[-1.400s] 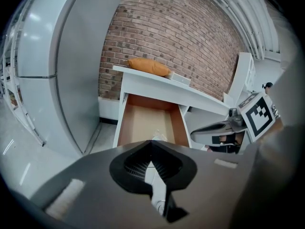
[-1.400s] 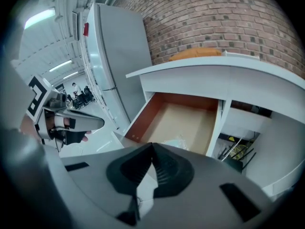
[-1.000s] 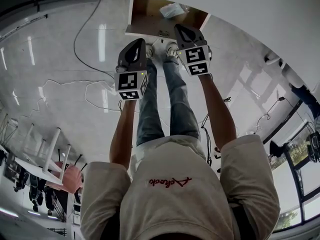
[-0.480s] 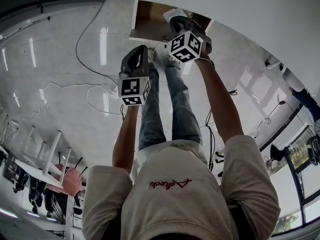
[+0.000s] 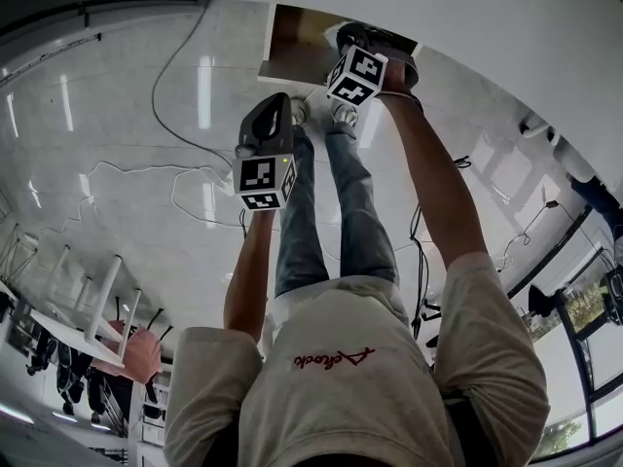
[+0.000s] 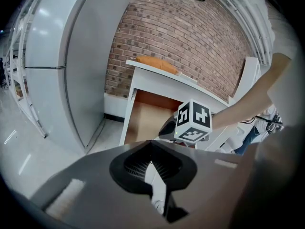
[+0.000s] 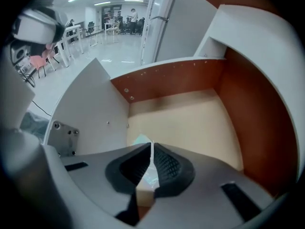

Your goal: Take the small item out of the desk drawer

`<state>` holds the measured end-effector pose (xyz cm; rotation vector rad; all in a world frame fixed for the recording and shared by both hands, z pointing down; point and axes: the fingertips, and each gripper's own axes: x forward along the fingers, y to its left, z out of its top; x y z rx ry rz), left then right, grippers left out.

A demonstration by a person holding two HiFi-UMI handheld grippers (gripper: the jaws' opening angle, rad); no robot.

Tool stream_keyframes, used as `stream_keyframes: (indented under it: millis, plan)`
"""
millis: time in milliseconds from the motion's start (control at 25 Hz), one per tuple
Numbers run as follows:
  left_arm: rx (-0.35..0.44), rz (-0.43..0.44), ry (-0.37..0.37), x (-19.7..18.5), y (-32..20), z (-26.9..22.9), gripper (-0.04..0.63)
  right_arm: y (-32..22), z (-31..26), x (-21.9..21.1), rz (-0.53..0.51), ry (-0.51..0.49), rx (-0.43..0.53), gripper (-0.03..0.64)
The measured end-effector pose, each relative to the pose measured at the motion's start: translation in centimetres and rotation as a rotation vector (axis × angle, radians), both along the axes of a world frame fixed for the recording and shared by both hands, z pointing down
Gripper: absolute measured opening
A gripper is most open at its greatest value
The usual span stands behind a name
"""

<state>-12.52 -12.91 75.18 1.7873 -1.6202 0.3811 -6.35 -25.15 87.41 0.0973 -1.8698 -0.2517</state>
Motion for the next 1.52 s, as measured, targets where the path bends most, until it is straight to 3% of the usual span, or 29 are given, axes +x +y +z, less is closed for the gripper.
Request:
stream_keyframes:
  millis: [160, 240, 440, 960, 1280, 1520]
  plan:
    - [-0.005, -0.004, 0.001, -0.2, 0.2, 0.3, 0.009, -0.5, 0.6, -0.3, 0.04, -0.002, -0.048, 0.016]
    - [-0.008, -0.005, 0.003, 0.0, 0.2, 0.4, 0.009, -0.6, 1.1, 0.0, 0.051, 0.006, -0.074, 0.111]
    - [-0.009, -0.003, 0.002, -0.1, 0.1, 0.3, 0.009, -1.1, 2.5, 0.2, 0.03, 0.065, -0.068, 0.15]
    - [-0.015, -0.002, 0.004, -0.6, 0.5, 1.1, 0.009, -1.7, 4.0, 0.2, -0.001, 0.083, 0.0, 0.136]
    - [-0.015, -0.004, 0.001, -0.6, 1.3, 1.2, 0.009, -0.8, 4.1, 0.3, 0.018, 0.086, -0.011, 0.02]
    - [-0.008, -0.005, -0.002, -1.1, 1.0, 1.0, 0.009, -0.9, 3.6, 0.0, 0.044, 0.08, -0.017, 0.012]
